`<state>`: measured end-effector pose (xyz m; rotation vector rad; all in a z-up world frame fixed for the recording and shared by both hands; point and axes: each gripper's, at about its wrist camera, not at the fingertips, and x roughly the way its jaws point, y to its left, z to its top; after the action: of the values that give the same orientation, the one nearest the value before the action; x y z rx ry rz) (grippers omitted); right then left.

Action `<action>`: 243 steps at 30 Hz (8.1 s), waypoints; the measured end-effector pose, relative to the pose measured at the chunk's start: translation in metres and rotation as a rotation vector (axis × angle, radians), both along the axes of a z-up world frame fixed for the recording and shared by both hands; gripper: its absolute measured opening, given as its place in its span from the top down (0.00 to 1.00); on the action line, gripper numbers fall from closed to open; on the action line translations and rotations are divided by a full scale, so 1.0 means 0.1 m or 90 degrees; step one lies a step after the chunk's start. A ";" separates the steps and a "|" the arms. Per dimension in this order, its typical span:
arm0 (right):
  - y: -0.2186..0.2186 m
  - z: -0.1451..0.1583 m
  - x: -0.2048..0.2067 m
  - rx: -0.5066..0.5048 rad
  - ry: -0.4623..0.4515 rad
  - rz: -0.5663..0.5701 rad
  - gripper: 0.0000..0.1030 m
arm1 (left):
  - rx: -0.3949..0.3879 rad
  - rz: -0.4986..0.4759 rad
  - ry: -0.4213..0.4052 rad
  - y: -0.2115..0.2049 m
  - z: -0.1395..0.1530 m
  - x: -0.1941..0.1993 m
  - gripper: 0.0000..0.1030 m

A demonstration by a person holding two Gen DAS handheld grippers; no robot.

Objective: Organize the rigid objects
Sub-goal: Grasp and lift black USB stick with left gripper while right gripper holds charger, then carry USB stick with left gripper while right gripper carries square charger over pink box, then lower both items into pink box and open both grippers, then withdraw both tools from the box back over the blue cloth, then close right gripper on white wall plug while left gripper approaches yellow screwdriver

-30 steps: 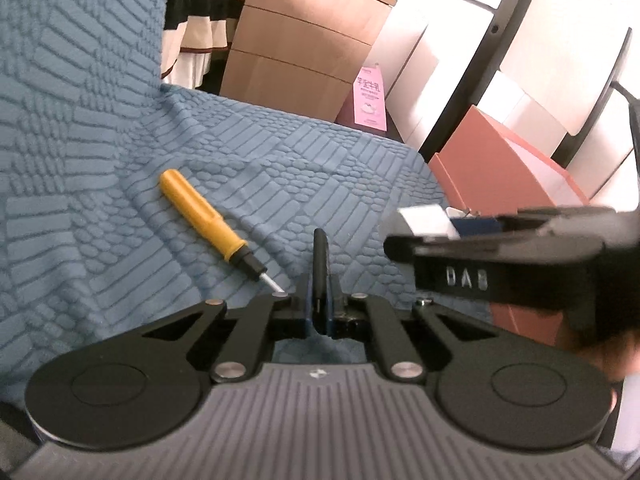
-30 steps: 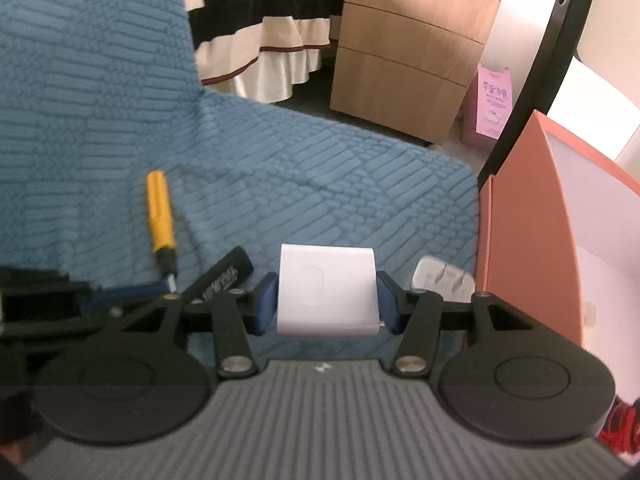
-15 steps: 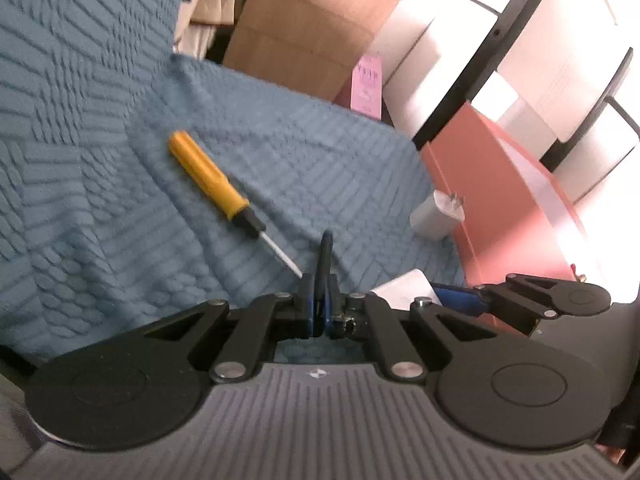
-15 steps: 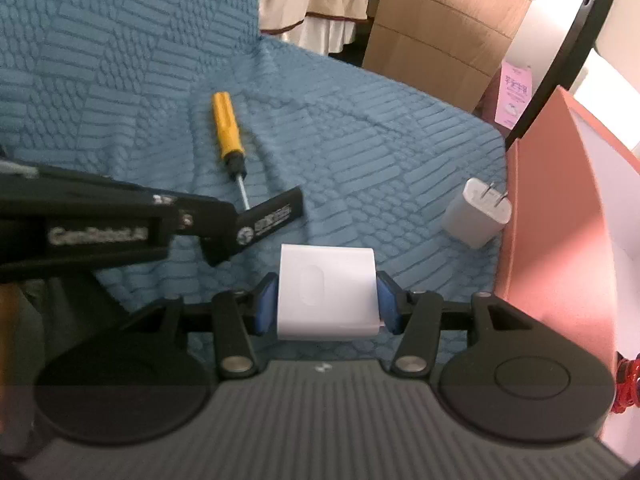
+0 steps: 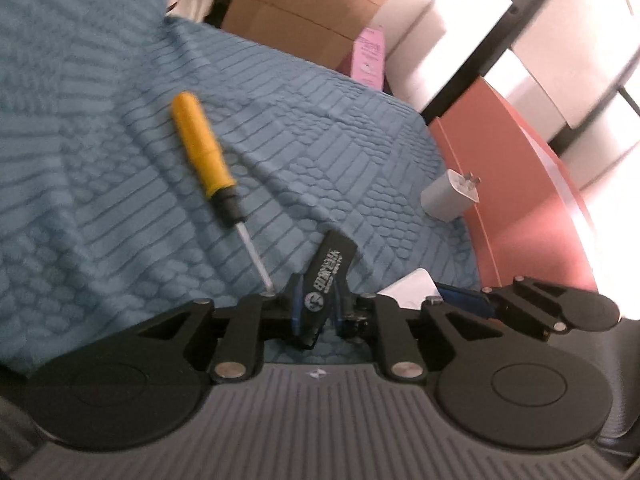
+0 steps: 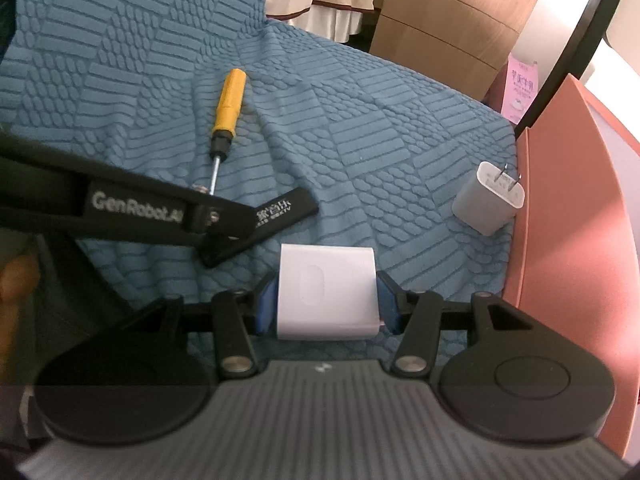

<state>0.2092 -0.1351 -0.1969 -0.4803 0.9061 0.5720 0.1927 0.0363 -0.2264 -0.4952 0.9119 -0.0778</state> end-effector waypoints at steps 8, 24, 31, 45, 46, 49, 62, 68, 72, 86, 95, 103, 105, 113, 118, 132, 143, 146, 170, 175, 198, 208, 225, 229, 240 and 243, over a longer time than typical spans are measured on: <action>-0.09 0.00 -0.04 0.002 0.003 -0.021 0.47 | 0.080 -0.068 -0.016 -0.18 -0.01 0.12 0.59; -0.18 0.01 -0.04 -0.003 0.004 -0.055 0.47 | 0.224 -0.118 -0.038 -0.44 -0.04 0.22 0.73; -0.13 0.00 0.00 0.010 -0.005 -0.082 0.47 | 0.184 -0.083 -0.017 -0.33 -0.01 0.22 0.73; -0.15 0.21 0.05 0.056 0.008 -0.124 0.47 | 0.079 0.010 -0.023 -0.01 0.15 0.10 0.73; -0.15 0.21 0.04 0.055 0.008 -0.122 0.47 | 0.072 0.014 -0.026 0.00 0.16 0.10 0.74; -0.18 0.20 0.04 0.054 0.016 -0.127 0.47 | 0.065 0.016 -0.034 0.00 0.22 0.10 0.74; -0.44 0.75 0.01 0.137 -0.007 -0.161 0.47 | 0.051 0.015 -0.093 -0.11 0.78 -0.13 0.74; -0.56 1.12 -0.10 0.163 -0.039 -0.162 0.47 | 0.039 0.016 -0.112 -0.19 1.23 -0.22 0.74; -0.65 1.33 -0.16 0.193 -0.034 -0.167 0.47 | 0.059 0.020 -0.134 -0.24 1.56 -0.32 0.74; -0.94 1.74 -0.41 0.215 -0.076 -0.175 0.47 | 0.059 0.032 -0.168 -0.38 2.09 -0.55 0.74; -1.23 1.85 -0.47 0.224 -0.090 -0.209 0.47 | 0.052 -0.002 -0.191 -0.76 2.22 -0.49 0.74; -1.67 1.90 -0.49 0.220 -0.111 -0.262 0.47 | 0.039 -0.047 -0.205 -1.21 2.28 -0.33 0.74; -1.77 1.90 -0.49 0.218 -0.114 -0.277 0.47 | 0.037 -0.063 -0.207 -1.33 2.29 -0.28 0.74; -2.21 1.70 -0.40 0.208 -0.102 -0.350 0.47 | 0.053 -0.125 -0.193 -1.87 2.18 0.08 0.74; -2.37 1.54 -0.24 0.202 -0.079 -0.380 0.47 | 0.046 -0.151 -0.155 -2.16 1.97 0.37 0.74; -2.68 0.96 0.27 0.205 0.023 -0.414 0.47 | 0.018 -0.179 -0.022 -2.46 1.37 1.06 0.73; -2.76 0.78 0.50 0.201 0.060 -0.414 0.48 | 0.008 -0.179 0.008 -2.51 1.23 1.25 0.74; -2.76 0.79 0.51 0.198 0.059 -0.419 0.48 | 0.014 -0.181 0.005 -2.54 1.24 1.22 0.73; -2.42 1.68 -0.15 0.259 -0.078 -0.332 0.46 | 0.070 -0.113 -0.192 -2.06 2.26 0.15 0.73; -2.33 1.82 -0.34 0.278 -0.089 -0.309 0.46 | 0.082 -0.084 -0.216 -1.84 2.44 -0.16 0.73; -1.75 1.52 -1.04 0.261 -0.006 -0.284 0.47 | 0.113 -0.028 -0.181 -1.05 2.08 -1.10 0.73; -1.55 1.45 -1.20 0.242 0.012 -0.277 0.47 | 0.105 -0.003 -0.176 -0.76 2.01 -1.35 0.73; -1.21 1.38 -1.14 0.214 0.008 -0.274 0.47 | 0.130 0.020 -0.185 -0.44 1.93 -1.37 0.73; -1.13 1.32 -1.02 0.212 0.002 -0.267 0.47 | 0.109 0.053 -0.165 -0.25 1.76 -1.25 0.73; -0.77 1.00 -0.51 0.199 -0.041 -0.224 0.47 | 0.101 0.092 -0.107 -0.06 1.12 -0.86 0.56; -0.66 0.89 -0.41 0.196 -0.053 -0.205 0.47 | 0.111 0.099 -0.093 -0.07 0.90 -0.75 0.56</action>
<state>0.1683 -0.2016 -0.1076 -0.0747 0.7787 0.3837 0.1175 0.0293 -0.1367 -0.3913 0.7275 0.1043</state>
